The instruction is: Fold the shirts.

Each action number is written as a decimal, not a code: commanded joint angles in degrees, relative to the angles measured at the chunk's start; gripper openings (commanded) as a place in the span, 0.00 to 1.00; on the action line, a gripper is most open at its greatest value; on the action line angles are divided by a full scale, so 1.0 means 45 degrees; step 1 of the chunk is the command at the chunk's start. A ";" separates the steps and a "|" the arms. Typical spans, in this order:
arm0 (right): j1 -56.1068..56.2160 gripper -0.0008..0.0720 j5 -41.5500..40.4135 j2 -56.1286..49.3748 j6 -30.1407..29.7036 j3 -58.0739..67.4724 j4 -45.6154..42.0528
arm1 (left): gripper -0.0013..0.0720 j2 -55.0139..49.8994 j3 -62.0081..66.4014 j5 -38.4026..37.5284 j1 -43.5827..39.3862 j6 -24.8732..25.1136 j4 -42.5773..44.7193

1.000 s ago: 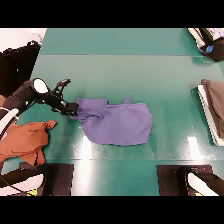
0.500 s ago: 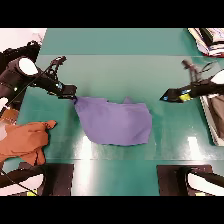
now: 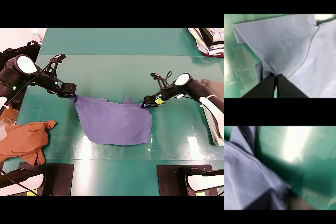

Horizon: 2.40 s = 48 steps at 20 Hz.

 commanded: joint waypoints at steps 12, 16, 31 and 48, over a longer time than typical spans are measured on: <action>-0.1637 0.03 0.0291 0.5790 -0.0053 0.6169 -0.1059 | 0.05 0.5173 0.5746 0.0379 0.0005 -0.0136 0.1642; -0.2157 0.03 0.0238 0.7834 -0.0053 0.7621 -0.1069 | 0.05 0.5780 0.8476 0.0325 0.0005 -0.0165 0.0763; -0.3016 0.03 0.2909 0.4051 0.1345 0.9748 -0.1069 | 0.05 0.1239 0.8344 -0.0568 0.0005 0.0180 0.2171; -0.2079 0.73 -0.0019 -0.2759 0.1297 0.7849 -0.0937 | 1.00 -0.6931 0.8670 0.1821 0.0005 0.0369 0.2234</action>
